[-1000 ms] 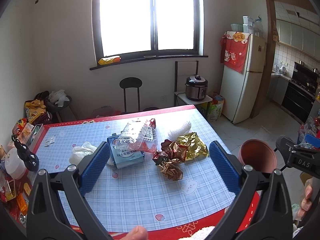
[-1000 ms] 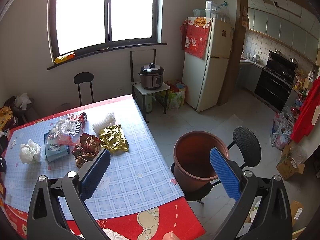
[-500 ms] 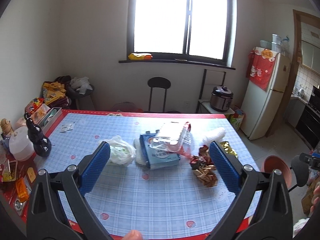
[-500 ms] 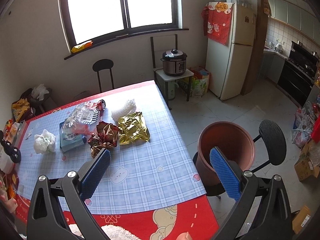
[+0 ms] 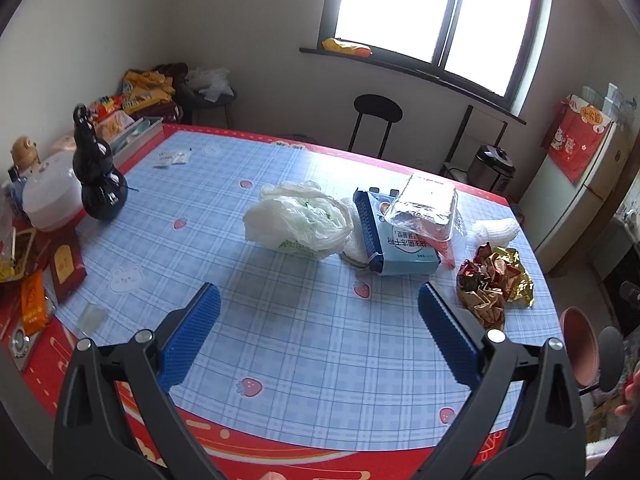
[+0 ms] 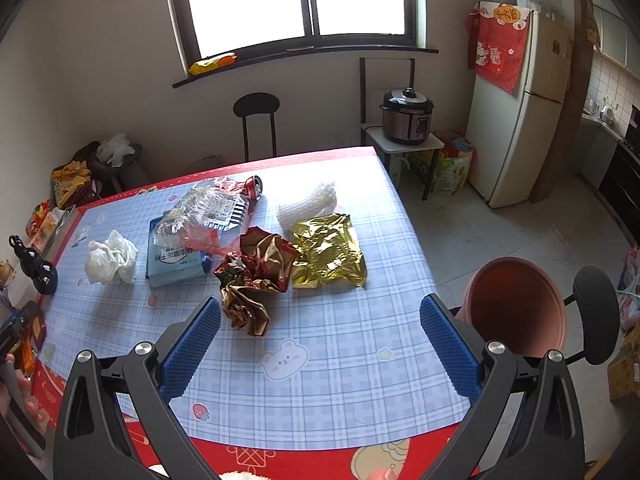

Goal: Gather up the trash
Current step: 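Reach the left tool to the white plastic bag and close on it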

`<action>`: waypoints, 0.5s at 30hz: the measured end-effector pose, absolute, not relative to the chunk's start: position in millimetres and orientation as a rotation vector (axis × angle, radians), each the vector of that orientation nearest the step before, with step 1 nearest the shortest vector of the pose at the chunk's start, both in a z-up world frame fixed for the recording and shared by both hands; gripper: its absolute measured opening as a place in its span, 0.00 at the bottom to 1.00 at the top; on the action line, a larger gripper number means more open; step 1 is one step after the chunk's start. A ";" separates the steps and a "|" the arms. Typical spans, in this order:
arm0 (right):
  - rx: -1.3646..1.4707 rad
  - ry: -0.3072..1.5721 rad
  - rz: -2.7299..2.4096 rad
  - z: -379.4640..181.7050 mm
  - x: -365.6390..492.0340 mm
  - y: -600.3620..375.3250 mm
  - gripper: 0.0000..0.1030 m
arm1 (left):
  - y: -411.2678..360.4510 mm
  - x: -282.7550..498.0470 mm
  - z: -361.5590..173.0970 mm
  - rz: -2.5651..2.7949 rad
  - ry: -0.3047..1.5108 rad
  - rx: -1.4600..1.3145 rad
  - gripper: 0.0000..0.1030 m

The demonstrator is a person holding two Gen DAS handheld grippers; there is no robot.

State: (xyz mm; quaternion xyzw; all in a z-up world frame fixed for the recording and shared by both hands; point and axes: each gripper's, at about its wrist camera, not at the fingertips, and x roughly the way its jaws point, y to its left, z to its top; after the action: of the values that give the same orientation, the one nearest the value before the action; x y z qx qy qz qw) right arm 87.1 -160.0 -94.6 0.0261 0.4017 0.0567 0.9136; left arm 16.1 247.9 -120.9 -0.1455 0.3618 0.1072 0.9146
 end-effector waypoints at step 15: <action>-0.015 0.928 0.038 -132.6 107.5 -146.2 0.95 | 350.2 187.4 -202.2 0.243 0.831 -0.735 0.70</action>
State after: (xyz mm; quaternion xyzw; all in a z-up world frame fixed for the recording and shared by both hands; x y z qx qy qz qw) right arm 107.5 -146.2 -132.6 -0.0072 0.4476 0.0181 0.8940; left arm 187.4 350.2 -202.2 -0.3482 0.3934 0.1149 0.8431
